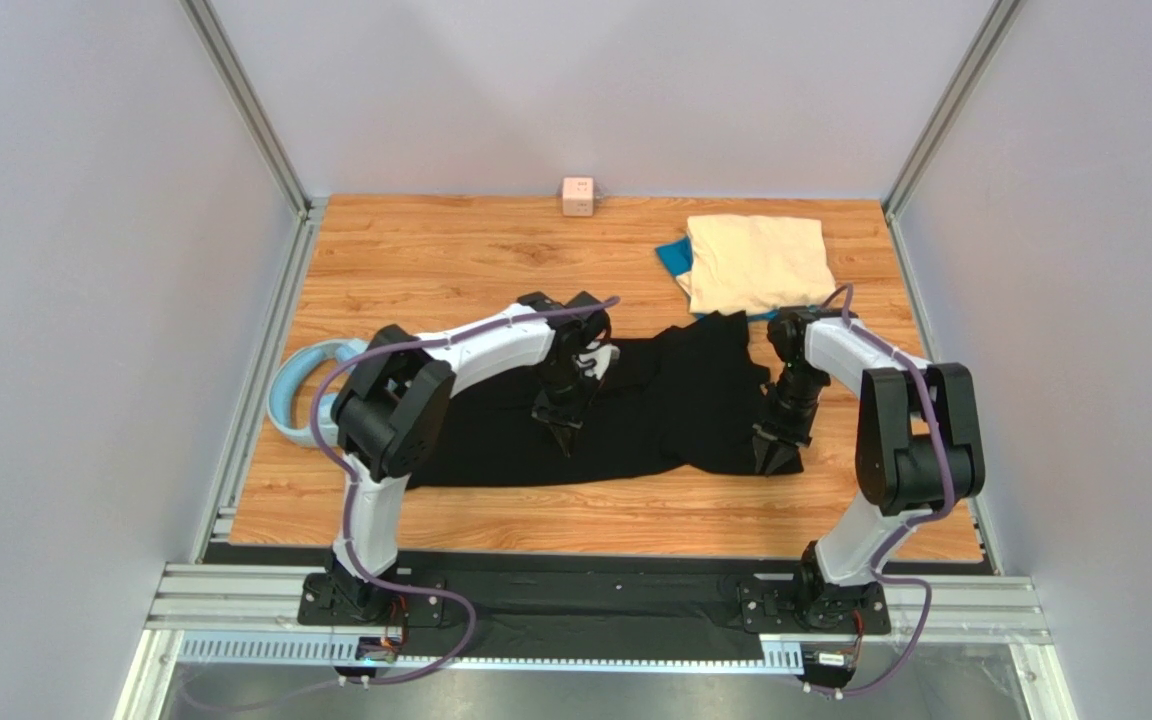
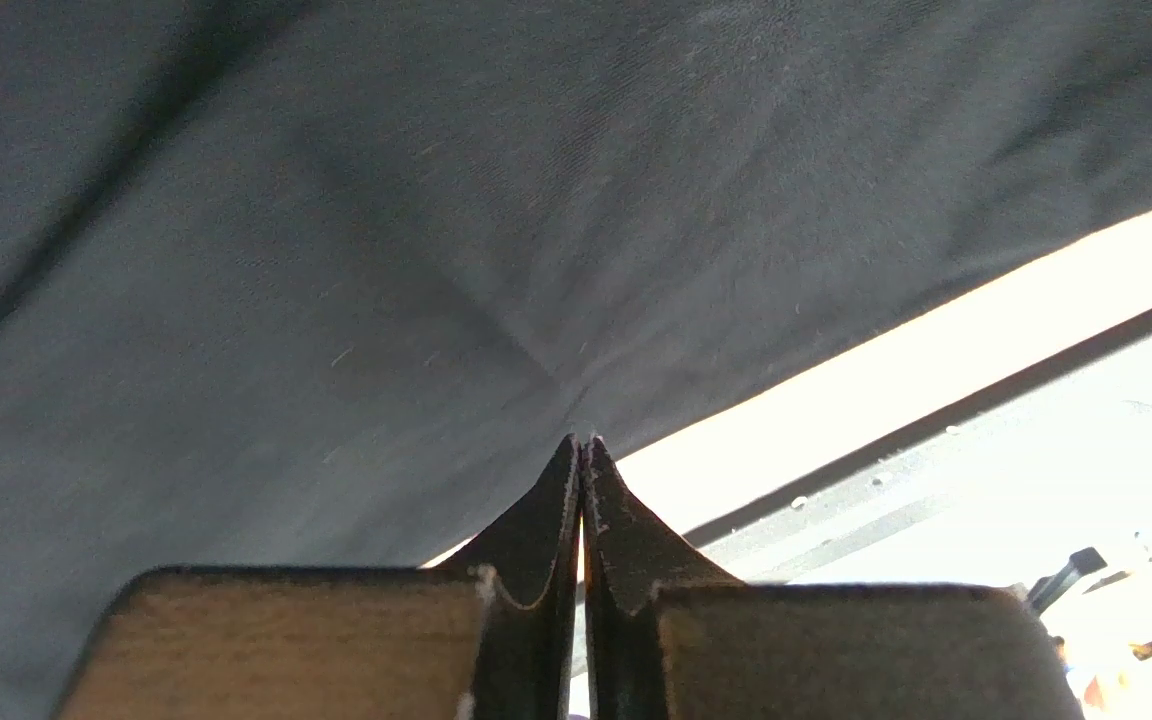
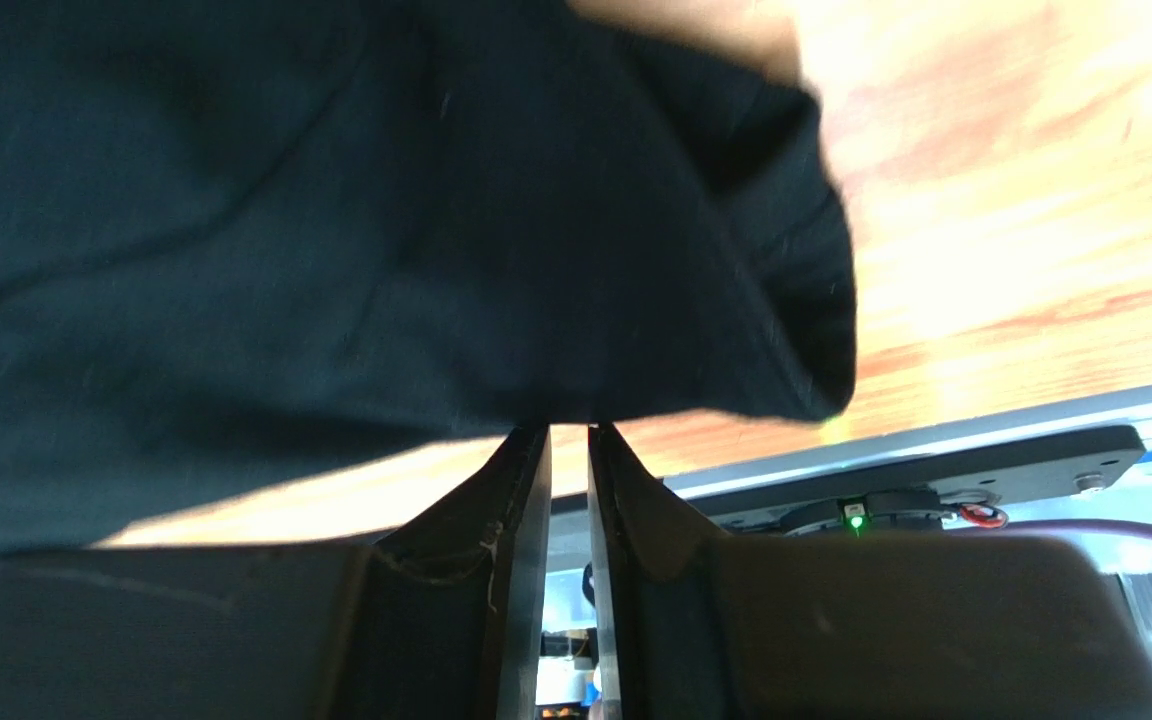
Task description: Fold and stack the t-shirts
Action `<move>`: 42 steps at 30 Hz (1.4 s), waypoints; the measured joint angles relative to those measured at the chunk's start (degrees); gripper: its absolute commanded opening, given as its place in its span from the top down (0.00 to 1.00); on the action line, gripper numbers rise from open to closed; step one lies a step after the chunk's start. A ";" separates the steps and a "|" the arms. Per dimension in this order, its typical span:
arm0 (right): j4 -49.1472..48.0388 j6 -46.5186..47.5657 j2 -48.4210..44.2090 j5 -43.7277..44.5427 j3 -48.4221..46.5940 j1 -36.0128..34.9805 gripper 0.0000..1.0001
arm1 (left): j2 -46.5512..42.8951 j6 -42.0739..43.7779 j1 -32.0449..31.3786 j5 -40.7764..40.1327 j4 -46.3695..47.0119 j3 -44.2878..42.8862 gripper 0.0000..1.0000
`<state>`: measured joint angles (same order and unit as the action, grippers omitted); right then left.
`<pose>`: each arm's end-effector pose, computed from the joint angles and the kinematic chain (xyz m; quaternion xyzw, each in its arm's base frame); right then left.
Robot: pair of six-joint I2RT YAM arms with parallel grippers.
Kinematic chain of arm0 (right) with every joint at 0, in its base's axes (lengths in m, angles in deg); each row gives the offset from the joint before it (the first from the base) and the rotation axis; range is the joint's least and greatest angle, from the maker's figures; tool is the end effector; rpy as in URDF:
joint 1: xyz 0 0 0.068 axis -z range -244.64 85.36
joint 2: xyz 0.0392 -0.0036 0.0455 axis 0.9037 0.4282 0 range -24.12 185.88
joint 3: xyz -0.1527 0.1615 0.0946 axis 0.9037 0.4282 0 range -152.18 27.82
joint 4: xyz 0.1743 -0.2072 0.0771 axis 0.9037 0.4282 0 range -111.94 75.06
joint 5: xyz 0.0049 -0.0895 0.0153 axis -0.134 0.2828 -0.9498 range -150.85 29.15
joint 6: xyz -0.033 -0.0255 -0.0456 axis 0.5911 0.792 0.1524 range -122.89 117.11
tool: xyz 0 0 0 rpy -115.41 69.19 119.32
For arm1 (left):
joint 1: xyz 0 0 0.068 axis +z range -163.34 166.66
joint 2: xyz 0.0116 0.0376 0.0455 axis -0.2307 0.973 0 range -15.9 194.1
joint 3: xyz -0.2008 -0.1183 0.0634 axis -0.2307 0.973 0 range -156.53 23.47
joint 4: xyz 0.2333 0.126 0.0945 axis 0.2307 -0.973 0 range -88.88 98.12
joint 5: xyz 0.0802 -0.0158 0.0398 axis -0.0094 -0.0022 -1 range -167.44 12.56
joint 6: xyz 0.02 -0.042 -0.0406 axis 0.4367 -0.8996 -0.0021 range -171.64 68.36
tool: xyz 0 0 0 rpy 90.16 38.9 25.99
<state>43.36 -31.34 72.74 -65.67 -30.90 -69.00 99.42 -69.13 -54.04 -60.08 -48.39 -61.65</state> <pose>0.2651 0.0241 0.1089 -0.2119 -0.9694 -0.0071 0.1239 0.2836 -0.2623 0.1224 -0.2030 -0.9671 0.1457 0.0486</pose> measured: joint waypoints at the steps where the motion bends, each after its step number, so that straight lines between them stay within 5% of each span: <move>1: -0.22 -0.20 0.96 0.48 -0.15 0.00 0.82 | 0.92 0.00 -0.66 0.20 0.09 0.00 0.98; 6: -0.90 -0.85 6.34 2.99 -3.08 0.00 1.00 | 2.51 0.00 -1.07 0.48 0.96 1.18 1.00; 39: 0.70 -0.68 16.44 10.43 -18.34 2.10 0.96 | -2.23 -3.26 0.22 1.55 5.33 11.26 1.00; 42: 0.87 -0.17 16.31 10.43 -18.60 2.99 0.95 | -1.95 -3.17 0.22 1.46 4.76 10.69 0.94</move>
<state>44.24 -31.51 89.04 -55.25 -49.50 -66.01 97.48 -72.30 -53.83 -58.61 -43.63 -50.97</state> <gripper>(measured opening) 0.035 0.006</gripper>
